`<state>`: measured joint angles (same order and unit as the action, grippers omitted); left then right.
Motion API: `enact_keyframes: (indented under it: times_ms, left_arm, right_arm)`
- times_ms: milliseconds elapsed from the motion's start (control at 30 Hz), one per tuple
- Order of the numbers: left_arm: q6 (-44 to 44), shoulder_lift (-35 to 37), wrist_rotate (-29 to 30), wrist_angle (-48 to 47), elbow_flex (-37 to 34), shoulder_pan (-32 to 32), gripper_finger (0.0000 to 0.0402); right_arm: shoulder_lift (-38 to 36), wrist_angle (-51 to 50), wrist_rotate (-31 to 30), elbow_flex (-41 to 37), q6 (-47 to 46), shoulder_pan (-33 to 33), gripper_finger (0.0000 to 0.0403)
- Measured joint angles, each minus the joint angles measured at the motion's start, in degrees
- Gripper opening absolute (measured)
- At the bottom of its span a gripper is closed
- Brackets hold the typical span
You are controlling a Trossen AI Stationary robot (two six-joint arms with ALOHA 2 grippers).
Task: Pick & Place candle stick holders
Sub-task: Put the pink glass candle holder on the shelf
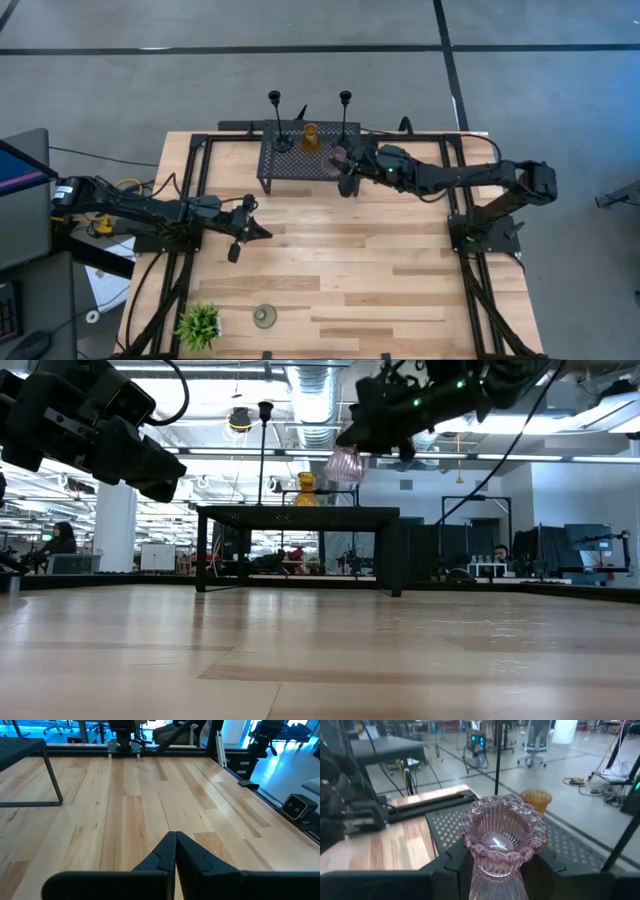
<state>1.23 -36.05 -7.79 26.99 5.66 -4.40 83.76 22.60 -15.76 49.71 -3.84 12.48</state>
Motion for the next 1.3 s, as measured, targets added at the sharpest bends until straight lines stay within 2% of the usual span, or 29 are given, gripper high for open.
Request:
enact_keyframes:
  times_ms: [267,900,1300]
  left_arm:
    - [0.0,0.0,0.0,0.0,0.0,0.0,0.0008]
    - [0.0,0.0,0.0,0.0,0.0,0.0,0.0008]
    - [0.0,0.0,0.0,0.0,0.0,0.0,0.0008]
  right_arm:
    - [4.8,0.1,-1.8,0.0,-0.7,1.5,0.0123]
    - [4.7,-3.3,-2.9,0.0,-4.2,3.3,0.0123]
    - [4.7,-2.7,-2.3,0.0,-3.4,3.3,0.0175]
